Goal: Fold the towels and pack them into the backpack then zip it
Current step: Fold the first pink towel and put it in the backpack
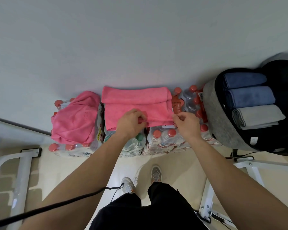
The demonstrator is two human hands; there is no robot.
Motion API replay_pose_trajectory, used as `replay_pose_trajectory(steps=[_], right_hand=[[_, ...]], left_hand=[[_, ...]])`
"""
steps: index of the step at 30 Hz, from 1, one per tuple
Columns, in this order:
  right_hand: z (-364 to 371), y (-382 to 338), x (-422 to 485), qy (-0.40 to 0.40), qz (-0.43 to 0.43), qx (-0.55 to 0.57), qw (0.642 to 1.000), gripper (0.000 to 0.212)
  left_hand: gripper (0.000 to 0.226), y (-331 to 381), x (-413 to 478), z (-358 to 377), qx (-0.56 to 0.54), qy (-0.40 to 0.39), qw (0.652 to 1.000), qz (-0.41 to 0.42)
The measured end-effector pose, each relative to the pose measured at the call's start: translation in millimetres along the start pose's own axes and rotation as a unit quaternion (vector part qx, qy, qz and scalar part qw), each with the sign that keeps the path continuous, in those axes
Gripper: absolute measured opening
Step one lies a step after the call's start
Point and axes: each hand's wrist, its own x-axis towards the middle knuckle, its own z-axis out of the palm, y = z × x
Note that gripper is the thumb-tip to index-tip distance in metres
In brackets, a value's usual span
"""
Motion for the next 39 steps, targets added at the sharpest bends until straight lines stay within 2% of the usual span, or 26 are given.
replay_pose_trajectory(steps=[3, 10, 14, 16, 18, 21, 23, 27, 32, 35, 39], right_hand=[[1, -2, 5, -0.007, 0.036, 0.0, 0.999, 0.005], [4, 7, -3, -0.024, 0.005, -0.105, 0.994, 0.018], [6, 5, -3, -0.017, -0.031, -0.165, 0.986, 0.018], [5, 3, 0, -0.025, -0.04, -0.178, 0.983, 0.018], [4, 4, 5, -0.044, -0.054, -0.167, 0.984, 0.017], [5, 5, 12, -0.068, -0.063, -0.148, 0.985, 0.019], [7, 4, 14, -0.06, -0.046, -0.151, 0.986, 0.024], [17, 2, 17, -0.024, 0.0, -0.151, 0.988, 0.036], [26, -4, 19, -0.008, 0.052, -0.15, 0.987, 0.037], [24, -6, 20, -0.001, 0.074, -0.153, 0.985, 0.035], [26, -4, 21, -0.022, 0.095, -0.145, 0.985, 0.03]], left_hand=[[0.01, 1, -2, 0, 0.006, -0.004, 1.0, 0.0], [0.011, 2, -4, 3, 0.022, 0.002, 1.0, 0.009], [0.034, 17, 3, -3, 0.064, -0.025, 0.998, 0.005], [0.029, 32, 15, -9, 0.082, -0.026, 0.996, 0.01], [0.02, 48, 31, -14, 0.092, 0.01, 0.995, 0.04], [0.025, 66, 62, -18, 0.103, 0.033, 0.984, 0.144], [0.037, 72, 85, -19, 0.167, -0.006, 0.967, 0.194], [0.056, 84, 119, -30, 0.287, -0.084, 0.924, 0.237], [0.053, 89, 137, -34, 0.31, -0.148, 0.904, 0.253], [0.053, 91, 144, -30, 0.295, -0.173, 0.906, 0.249], [0.044, 94, 146, -27, 0.285, -0.13, 0.916, 0.251]])
